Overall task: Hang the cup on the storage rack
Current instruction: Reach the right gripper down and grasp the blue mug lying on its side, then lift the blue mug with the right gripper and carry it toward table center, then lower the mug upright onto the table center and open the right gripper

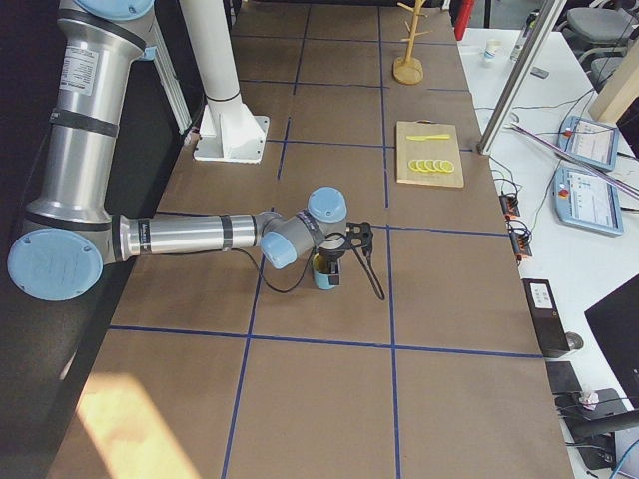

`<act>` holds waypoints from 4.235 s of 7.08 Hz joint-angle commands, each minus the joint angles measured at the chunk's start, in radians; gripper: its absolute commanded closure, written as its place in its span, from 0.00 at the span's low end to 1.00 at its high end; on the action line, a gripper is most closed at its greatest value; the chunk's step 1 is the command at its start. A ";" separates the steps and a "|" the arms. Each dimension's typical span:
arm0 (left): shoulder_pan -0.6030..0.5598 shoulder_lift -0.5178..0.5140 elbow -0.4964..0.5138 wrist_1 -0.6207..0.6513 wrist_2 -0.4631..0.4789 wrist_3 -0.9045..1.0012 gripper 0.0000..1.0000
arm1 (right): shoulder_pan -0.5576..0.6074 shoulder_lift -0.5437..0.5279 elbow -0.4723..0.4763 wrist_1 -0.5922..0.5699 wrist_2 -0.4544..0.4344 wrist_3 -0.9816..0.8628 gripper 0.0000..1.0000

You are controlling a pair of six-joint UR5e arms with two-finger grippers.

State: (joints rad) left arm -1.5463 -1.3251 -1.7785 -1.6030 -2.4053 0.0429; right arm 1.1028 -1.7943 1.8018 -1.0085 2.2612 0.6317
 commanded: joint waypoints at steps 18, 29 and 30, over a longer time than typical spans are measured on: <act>0.000 0.009 -0.015 -0.002 -0.012 0.002 0.00 | -0.422 0.649 0.074 -0.595 -0.209 0.559 1.00; 0.000 0.009 -0.012 -0.002 -0.014 0.000 0.00 | -0.655 0.967 -0.163 -0.619 -0.417 0.730 0.00; 0.000 0.009 -0.012 -0.002 -0.014 0.000 0.00 | -0.655 0.954 -0.165 -0.569 -0.420 0.730 0.00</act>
State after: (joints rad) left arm -1.5463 -1.3160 -1.7895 -1.6045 -2.4191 0.0430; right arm 0.4509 -0.8306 1.6377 -1.6219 1.8575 1.3597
